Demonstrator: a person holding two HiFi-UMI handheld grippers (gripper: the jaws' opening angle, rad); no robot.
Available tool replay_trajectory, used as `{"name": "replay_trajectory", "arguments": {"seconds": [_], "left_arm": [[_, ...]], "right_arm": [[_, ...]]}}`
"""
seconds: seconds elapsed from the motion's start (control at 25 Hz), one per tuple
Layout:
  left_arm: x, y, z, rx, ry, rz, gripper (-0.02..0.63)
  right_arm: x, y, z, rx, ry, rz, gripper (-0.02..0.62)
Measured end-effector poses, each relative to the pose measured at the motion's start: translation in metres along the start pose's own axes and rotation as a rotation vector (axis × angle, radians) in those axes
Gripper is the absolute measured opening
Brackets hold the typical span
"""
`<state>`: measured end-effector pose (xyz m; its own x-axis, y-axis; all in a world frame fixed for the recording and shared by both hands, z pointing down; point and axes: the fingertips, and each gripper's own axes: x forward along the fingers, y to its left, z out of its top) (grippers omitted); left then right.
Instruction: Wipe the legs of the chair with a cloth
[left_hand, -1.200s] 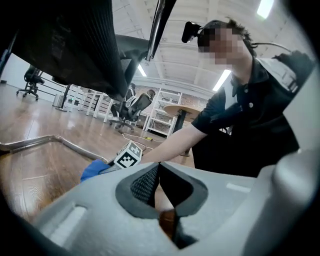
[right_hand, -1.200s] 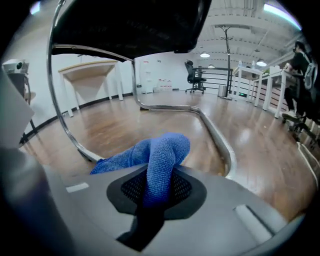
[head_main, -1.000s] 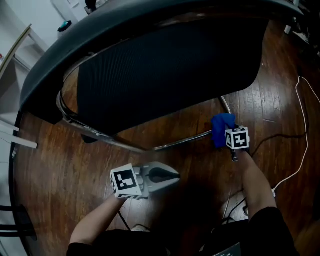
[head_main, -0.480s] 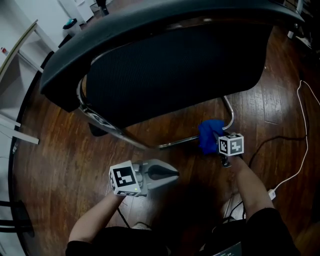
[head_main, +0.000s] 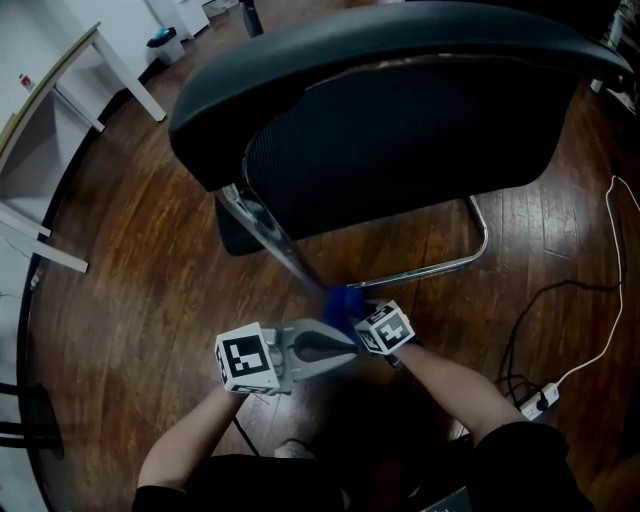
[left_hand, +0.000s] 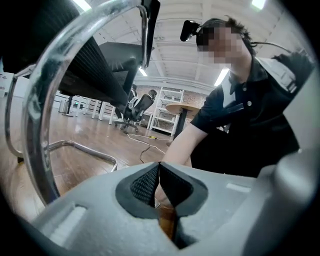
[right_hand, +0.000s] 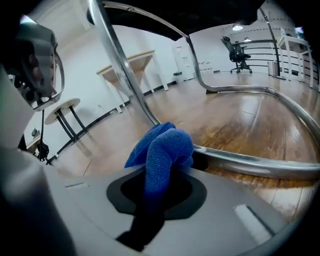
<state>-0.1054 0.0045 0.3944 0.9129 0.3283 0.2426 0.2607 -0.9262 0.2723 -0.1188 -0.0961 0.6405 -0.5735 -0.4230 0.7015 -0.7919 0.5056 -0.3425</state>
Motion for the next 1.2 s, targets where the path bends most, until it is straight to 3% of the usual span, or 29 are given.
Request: {"name": "replay_trajectory", "arguments": {"seconds": [0.12, 0.32, 0.72, 0.84, 1.0, 1.2], "left_arm": [[-0.006, 0.0, -0.003, -0.018, -0.002, 0.014, 0.0], [0.007, 0.001, -0.004, -0.018, 0.008, -0.013, 0.0], [0.051, 0.017, -0.003, -0.046, 0.02, -0.07, 0.0], [0.062, 0.023, -0.005, -0.063, 0.02, -0.08, 0.0], [0.072, 0.026, -0.006, -0.073, 0.036, -0.092, 0.0], [0.072, 0.023, -0.008, -0.071, 0.05, -0.083, 0.0]], "right_arm": [[0.0, -0.005, 0.01, 0.009, -0.032, -0.019, 0.055], [-0.027, -0.075, 0.003, 0.021, -0.039, -0.17, 0.055], [-0.12, -0.195, -0.025, 0.044, -0.116, -0.349, 0.055], [-0.153, -0.237, -0.032, 0.114, -0.157, -0.427, 0.057], [-0.211, -0.311, -0.048, 0.315, -0.209, -0.64, 0.054], [-0.232, -0.333, -0.06, 0.415, -0.242, -0.721, 0.054]]}}
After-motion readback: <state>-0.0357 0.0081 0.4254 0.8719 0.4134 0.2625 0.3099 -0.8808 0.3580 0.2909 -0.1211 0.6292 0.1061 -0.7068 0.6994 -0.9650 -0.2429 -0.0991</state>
